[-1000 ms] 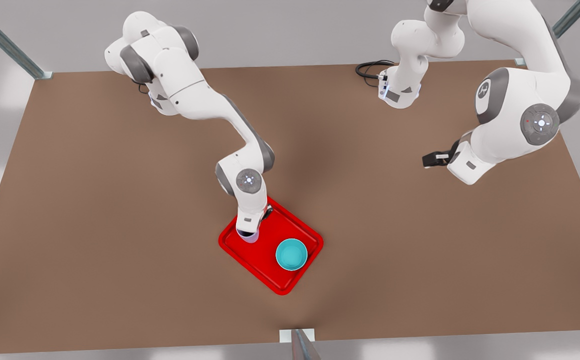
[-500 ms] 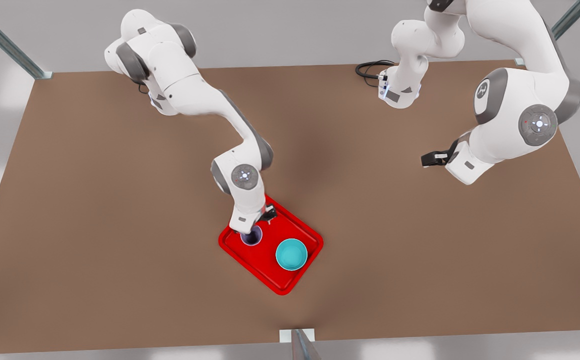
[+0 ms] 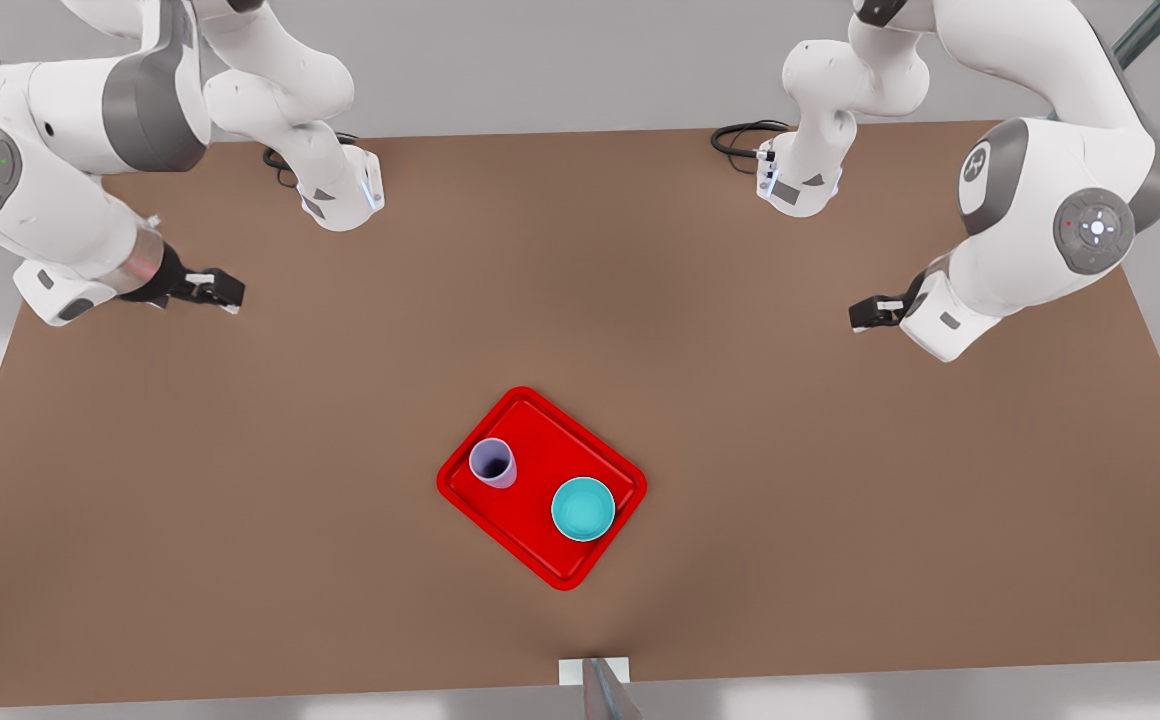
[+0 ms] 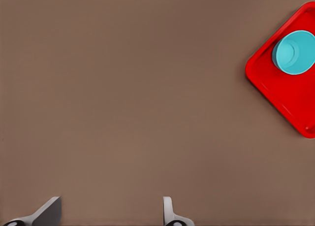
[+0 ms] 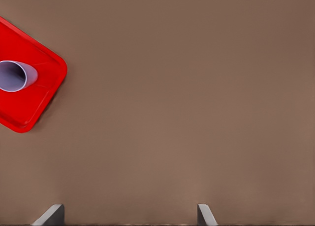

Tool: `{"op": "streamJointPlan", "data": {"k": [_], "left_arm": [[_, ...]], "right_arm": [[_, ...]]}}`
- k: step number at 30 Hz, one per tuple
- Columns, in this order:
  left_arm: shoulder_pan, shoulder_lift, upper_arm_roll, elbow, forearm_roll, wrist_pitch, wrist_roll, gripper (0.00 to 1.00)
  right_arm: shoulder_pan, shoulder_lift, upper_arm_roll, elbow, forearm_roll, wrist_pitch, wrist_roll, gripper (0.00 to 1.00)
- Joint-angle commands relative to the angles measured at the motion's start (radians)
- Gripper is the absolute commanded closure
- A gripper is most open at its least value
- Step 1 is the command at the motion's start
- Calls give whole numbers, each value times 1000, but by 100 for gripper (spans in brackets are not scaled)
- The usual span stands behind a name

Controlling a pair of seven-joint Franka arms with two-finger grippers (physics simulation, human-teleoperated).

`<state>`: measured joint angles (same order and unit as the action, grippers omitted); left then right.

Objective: Place the bowl on the tray with the left arm and the cup on the tray with the right arm

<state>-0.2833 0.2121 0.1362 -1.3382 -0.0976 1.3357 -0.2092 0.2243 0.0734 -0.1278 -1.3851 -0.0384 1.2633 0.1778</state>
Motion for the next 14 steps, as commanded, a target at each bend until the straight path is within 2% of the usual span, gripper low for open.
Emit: {"op": "streamJointPlan", "data": {"k": [1, 14], "left_arm": [[-2, 3, 0, 1, 1, -16, 2, 0], [-2, 6, 0, 1, 1, -24, -2, 0]], "right_arm": [[24, 11, -1, -6, -34, -107, -28, 0], [7, 32, -1, -3, -32, -93, -77, 0]]}}
